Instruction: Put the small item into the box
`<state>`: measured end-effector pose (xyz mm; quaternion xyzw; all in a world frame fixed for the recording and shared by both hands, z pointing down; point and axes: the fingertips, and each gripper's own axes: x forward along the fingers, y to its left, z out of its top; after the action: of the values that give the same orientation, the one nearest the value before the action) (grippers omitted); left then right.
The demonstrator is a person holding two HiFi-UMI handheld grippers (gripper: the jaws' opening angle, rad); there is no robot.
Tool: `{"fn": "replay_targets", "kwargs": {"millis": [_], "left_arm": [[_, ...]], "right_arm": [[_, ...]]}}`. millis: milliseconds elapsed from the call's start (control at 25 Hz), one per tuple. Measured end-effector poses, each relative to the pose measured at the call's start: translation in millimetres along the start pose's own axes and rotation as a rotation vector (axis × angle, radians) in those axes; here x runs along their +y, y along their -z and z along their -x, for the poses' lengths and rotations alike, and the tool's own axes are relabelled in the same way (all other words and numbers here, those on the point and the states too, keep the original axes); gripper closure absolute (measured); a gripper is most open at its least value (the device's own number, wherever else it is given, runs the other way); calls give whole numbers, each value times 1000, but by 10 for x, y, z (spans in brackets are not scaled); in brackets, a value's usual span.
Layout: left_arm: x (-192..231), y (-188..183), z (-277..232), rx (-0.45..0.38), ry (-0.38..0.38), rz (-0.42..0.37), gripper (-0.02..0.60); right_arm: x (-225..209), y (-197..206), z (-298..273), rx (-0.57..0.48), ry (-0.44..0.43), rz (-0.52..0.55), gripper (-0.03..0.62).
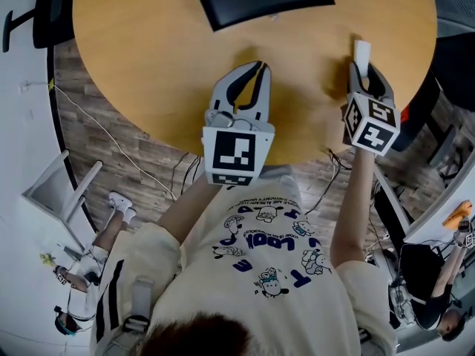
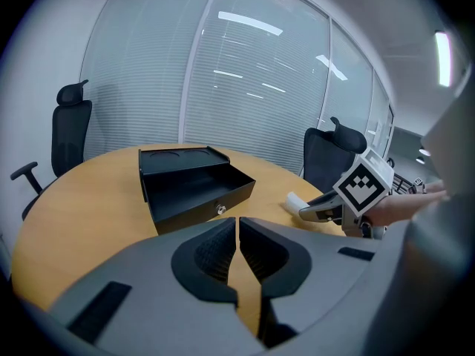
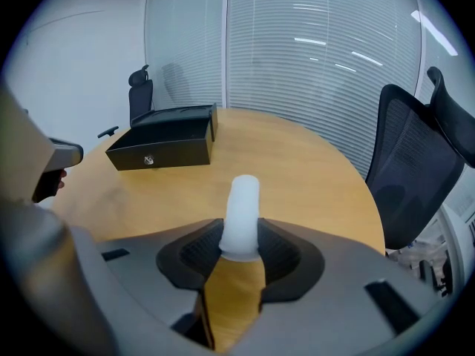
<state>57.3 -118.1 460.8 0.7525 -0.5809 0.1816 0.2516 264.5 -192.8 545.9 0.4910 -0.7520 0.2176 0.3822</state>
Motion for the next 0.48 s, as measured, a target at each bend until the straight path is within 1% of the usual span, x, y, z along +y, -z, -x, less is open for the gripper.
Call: {"fn": "replay_targets", "kwargs": {"millis": [280,480], "left_arm": [[-5,-142,56,-35,-8,7,554],[43,-253,136,-65,-24,12,554]], "right_arm": [[81,-167,84,-35,-7,-31,436],[225,-306,171,-61,-27,-28,436]]}}
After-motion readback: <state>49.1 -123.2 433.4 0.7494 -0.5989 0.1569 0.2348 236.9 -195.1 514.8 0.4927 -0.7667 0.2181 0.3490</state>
